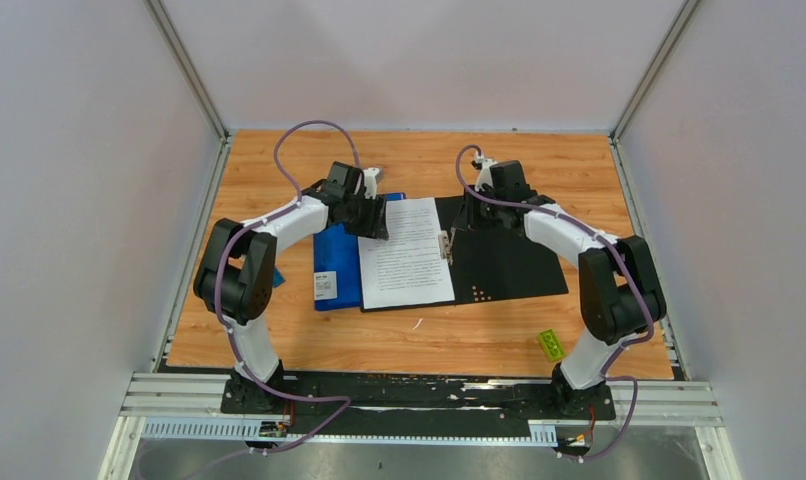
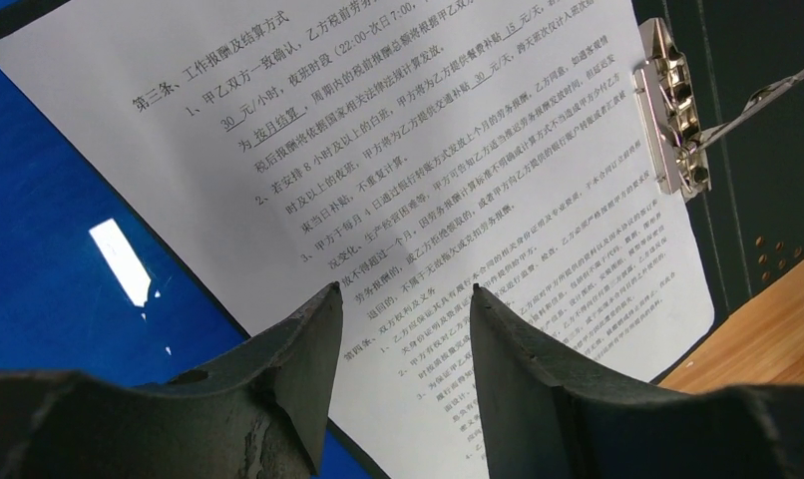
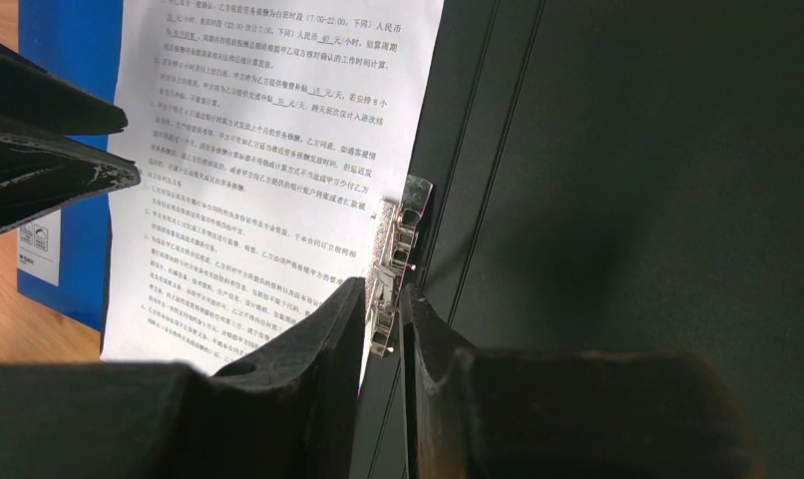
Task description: Put the files into the folder
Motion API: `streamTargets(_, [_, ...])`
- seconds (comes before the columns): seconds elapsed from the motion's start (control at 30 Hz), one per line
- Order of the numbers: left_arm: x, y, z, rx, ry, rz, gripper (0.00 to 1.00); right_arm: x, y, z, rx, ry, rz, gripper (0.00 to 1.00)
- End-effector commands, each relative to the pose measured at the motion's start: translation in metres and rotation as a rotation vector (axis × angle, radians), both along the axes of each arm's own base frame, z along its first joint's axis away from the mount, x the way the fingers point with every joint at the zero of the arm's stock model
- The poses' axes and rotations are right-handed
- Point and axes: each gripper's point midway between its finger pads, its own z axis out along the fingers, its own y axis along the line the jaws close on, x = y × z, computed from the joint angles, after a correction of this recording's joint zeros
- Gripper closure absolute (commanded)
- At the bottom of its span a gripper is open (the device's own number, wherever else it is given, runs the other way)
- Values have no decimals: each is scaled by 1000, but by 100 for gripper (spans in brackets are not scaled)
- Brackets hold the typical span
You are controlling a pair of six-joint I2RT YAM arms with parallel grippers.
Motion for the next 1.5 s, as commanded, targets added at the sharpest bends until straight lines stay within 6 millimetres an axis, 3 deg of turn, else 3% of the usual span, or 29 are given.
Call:
streamTargets(0.0, [10, -8, 5, -23, -30, -7, 42, 14, 6, 13, 6, -48, 29, 80])
streamTargets(0.67, [7, -5, -17, -2, -2, -4, 43, 16, 10, 0, 6, -15, 51, 90])
streamTargets(1.47, [5, -2, -30, 20, 20, -2, 43, 19, 17, -7, 6, -12, 100, 93])
